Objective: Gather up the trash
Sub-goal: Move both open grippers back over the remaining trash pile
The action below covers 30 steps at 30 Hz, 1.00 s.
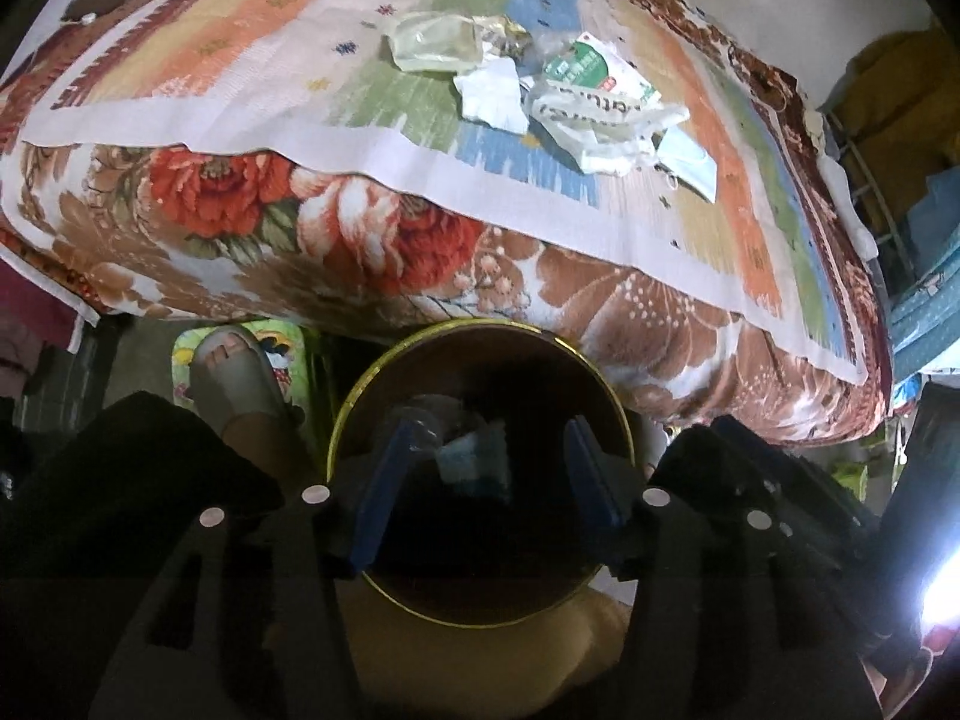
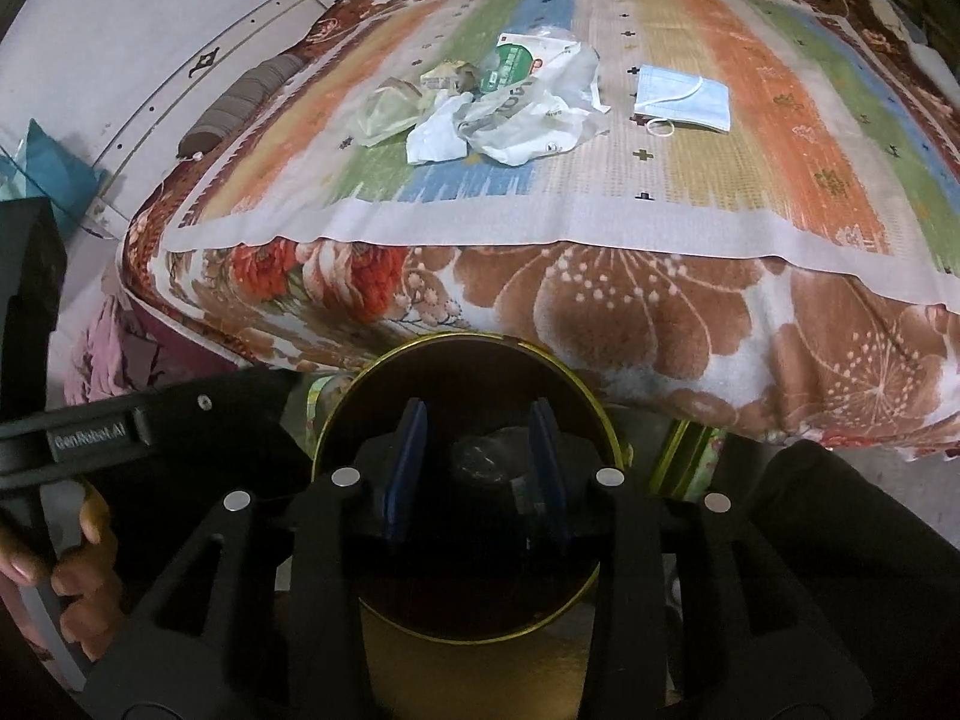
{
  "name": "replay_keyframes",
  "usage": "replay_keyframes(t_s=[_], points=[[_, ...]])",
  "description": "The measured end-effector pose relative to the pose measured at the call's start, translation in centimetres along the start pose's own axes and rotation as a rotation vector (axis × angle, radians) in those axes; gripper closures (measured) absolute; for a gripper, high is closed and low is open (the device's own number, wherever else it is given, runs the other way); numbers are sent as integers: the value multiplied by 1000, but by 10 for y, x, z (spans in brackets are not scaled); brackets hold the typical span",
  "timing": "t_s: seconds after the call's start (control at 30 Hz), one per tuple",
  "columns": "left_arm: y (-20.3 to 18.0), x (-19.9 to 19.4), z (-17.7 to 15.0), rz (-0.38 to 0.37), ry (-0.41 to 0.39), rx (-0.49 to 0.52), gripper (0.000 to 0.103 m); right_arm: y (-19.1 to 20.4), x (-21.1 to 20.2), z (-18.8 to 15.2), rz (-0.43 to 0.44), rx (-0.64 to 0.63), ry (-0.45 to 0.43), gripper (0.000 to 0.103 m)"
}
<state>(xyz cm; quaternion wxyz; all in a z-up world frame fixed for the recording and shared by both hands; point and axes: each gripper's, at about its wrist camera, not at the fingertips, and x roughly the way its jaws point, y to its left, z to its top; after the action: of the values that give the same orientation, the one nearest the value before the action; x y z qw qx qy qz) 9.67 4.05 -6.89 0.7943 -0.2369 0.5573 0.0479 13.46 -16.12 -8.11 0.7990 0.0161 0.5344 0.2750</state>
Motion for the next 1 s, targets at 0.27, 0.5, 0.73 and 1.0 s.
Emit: replay_keyframes(t_s=[0.27,0.5,0.73,1.0], points=[[-3,-15,11,94,-97,53,29,1,-8,4,-23,-25,-25,62],[-6,-22,17,151,-148,88,17,-1,-15,10,-26,-22,-47,51],[-15,-32,33,292,-256,180,6,-2,-24,18,-58,-55,-81,33],[-16,-29,48,290,-222,204,6,14,-26,26,-81,-146,-106,12]])
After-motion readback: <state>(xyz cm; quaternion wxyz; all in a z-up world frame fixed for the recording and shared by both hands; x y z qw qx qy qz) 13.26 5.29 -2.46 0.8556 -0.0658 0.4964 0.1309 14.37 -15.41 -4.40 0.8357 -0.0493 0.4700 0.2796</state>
